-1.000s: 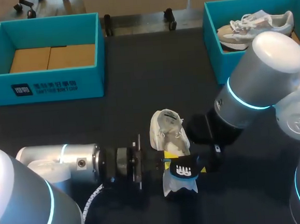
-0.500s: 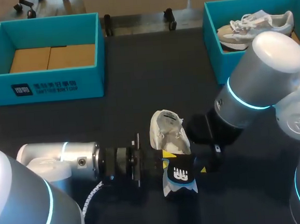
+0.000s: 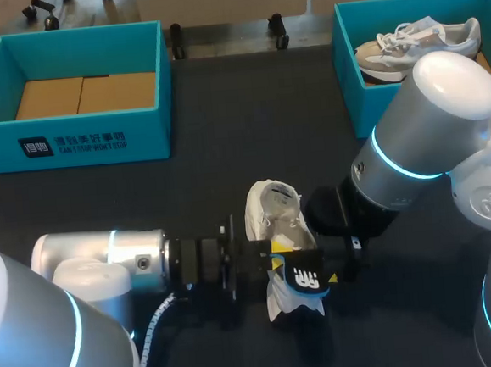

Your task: Take the shoe out of the shoebox, open the shoe tongue, remove and reinsert the insole, then place the shoe into the shoebox

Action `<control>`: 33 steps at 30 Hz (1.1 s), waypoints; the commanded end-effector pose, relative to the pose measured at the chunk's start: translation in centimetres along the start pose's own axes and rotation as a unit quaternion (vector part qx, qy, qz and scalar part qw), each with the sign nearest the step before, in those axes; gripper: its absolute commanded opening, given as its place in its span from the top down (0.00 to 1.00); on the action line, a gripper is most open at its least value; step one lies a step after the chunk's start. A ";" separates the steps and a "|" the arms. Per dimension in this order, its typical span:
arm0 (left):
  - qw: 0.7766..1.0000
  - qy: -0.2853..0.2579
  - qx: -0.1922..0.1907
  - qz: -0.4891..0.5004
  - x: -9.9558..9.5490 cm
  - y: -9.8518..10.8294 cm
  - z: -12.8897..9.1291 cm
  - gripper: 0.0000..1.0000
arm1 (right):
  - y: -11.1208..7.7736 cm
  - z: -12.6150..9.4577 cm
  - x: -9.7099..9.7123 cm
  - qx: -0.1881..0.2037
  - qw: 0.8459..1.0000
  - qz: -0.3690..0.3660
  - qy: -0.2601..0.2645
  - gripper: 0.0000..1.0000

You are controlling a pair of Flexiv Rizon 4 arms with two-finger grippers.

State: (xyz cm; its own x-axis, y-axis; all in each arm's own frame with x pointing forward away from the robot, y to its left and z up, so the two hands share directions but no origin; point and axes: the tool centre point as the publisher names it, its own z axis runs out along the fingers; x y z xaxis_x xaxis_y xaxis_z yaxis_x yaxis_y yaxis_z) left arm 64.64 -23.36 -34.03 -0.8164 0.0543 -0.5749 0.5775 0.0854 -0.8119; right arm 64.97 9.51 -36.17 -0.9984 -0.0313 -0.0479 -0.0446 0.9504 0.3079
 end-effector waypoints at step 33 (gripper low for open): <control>1.000 0.002 0.005 -0.004 -0.1 -2.2 0.4 0.77 | 0.0 0.1 0.1 0.000 1.000 0.000 -0.002 0.00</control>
State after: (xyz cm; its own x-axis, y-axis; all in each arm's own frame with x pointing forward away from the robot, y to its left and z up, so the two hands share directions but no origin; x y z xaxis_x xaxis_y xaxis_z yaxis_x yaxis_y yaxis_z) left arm 63.67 -23.57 -32.65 -0.8210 0.0552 -0.5682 0.5709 0.0652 -0.8185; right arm 64.97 9.52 -36.17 -0.9984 -0.0314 -0.0478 -0.0446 0.9504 0.3079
